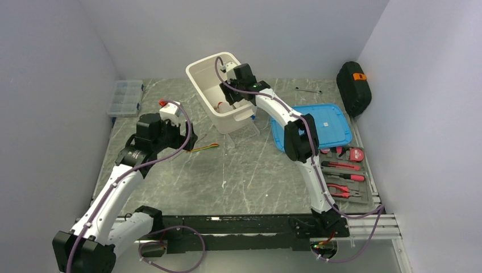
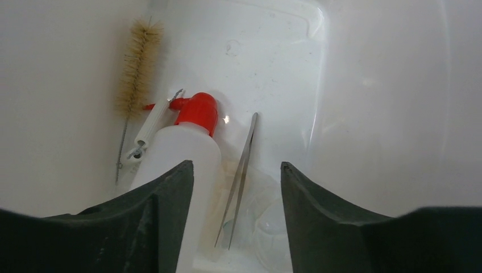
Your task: Organize the chemistry lab equipment
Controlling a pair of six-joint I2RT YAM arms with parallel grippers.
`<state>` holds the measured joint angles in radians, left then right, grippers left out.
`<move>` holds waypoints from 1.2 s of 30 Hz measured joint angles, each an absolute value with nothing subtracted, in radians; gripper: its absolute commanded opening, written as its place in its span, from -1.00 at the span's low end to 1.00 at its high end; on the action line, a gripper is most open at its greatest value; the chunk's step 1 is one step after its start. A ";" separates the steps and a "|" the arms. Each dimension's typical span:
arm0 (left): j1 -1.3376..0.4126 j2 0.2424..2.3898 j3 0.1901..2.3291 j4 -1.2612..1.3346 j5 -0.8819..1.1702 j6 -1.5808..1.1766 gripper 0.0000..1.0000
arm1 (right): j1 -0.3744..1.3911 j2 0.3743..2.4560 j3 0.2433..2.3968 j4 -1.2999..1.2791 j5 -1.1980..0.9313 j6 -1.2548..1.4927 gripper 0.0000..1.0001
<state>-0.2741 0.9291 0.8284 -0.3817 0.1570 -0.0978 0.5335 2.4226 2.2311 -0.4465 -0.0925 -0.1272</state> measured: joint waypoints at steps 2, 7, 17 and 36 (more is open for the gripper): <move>-0.274 0.936 0.829 -0.381 0.162 -0.097 0.99 | 0.533 2.415 2.223 -0.447 -0.104 -0.126 0.31; -0.274 1.001 0.843 -0.394 0.169 -0.089 0.99 | 0.533 2.349 2.189 -0.447 -0.157 -0.119 0.44; -0.252 1.178 0.908 -0.453 0.085 -0.064 0.64 | 0.536 1.846 1.826 -0.265 -0.272 -0.057 0.53; -0.509 1.589 0.982 -0.317 0.150 0.136 0.23 | 0.527 1.200 1.136 0.006 -0.247 0.049 0.65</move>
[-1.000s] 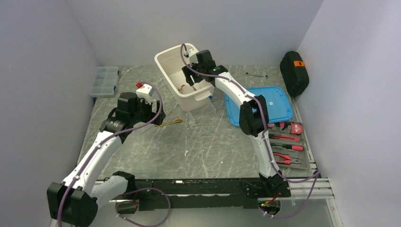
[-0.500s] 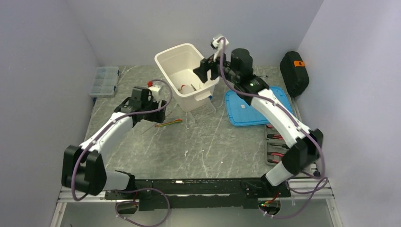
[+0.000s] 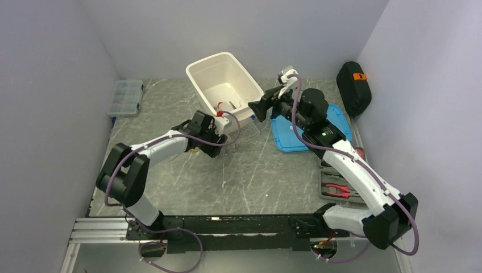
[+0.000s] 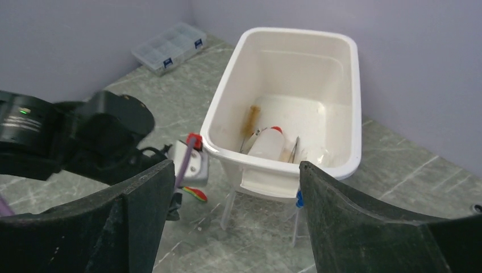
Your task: Organize the chemistry lab equipment
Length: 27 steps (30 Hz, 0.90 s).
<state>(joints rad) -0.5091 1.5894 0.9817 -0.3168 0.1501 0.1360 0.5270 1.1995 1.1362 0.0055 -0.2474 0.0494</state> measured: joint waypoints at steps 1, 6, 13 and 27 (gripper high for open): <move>-0.518 1.606 0.982 -0.307 0.145 0.143 0.20 | 0.526 1.180 1.130 0.009 -0.243 0.049 0.65; -0.530 1.665 1.018 -0.281 0.115 0.165 0.15 | 0.521 1.105 1.101 0.020 -0.234 0.049 0.68; -0.536 1.764 1.121 -0.275 0.075 0.160 0.04 | 0.519 1.083 1.089 0.025 -0.224 0.049 0.68; -0.600 1.662 1.007 -0.256 -0.029 0.116 0.40 | 0.517 1.092 1.087 0.025 -0.218 0.049 0.68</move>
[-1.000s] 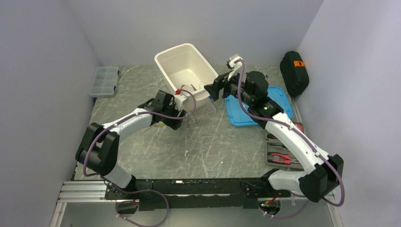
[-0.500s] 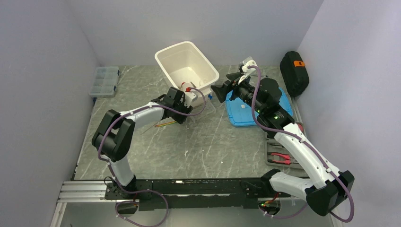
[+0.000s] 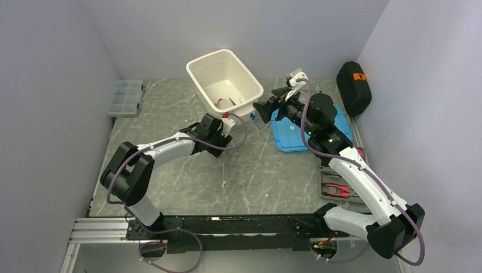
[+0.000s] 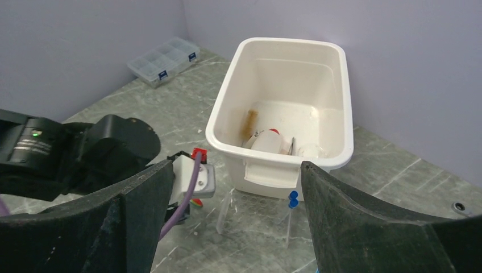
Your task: Organize the chemistry lab equipment
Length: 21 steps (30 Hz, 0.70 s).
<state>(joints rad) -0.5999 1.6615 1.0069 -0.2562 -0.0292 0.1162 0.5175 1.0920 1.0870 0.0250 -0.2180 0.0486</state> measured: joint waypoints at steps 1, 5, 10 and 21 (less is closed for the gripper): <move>-0.607 1.642 0.996 -0.255 -0.037 0.115 0.47 | 0.517 1.094 1.087 0.025 -0.218 0.049 0.68; -0.622 1.565 0.978 -0.244 -0.070 0.107 0.51 | 0.517 1.096 1.087 0.025 -0.219 0.049 0.68; -0.620 1.542 0.978 -0.256 -0.133 0.035 0.38 | 0.516 1.095 1.087 0.025 -0.218 0.049 0.69; -0.620 1.510 0.845 -0.234 -0.171 -0.144 0.31 | 0.516 1.071 1.078 0.025 -0.218 0.050 0.69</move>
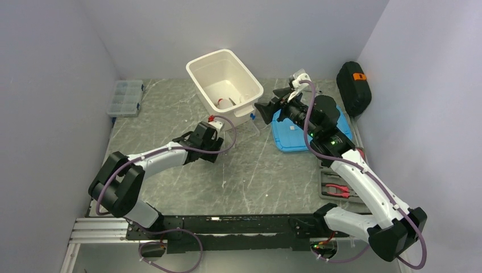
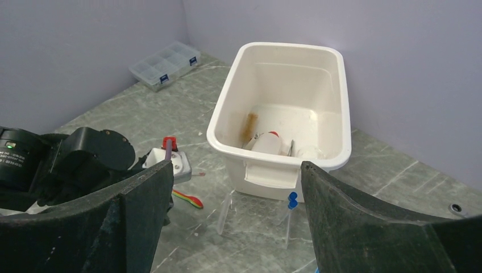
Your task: Organize the chemistry lab equipment
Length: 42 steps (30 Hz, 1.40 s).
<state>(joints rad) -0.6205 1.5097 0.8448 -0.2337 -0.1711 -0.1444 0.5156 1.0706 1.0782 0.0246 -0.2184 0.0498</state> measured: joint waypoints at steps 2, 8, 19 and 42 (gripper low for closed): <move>-0.620 1.510 0.830 -0.221 -0.178 -0.155 0.31 | 0.516 1.064 1.076 0.025 -0.218 0.050 0.69; -0.620 1.547 0.848 -0.197 -0.202 -0.150 0.21 | 0.516 1.058 1.071 0.025 -0.219 0.054 0.69; -0.619 1.692 0.943 -0.178 -0.243 -0.143 0.06 | 0.516 1.047 1.068 0.025 -0.218 0.054 0.70; -0.582 1.777 1.029 -0.172 -0.208 -0.109 0.02 | 0.516 1.048 1.066 0.025 -0.219 0.058 0.70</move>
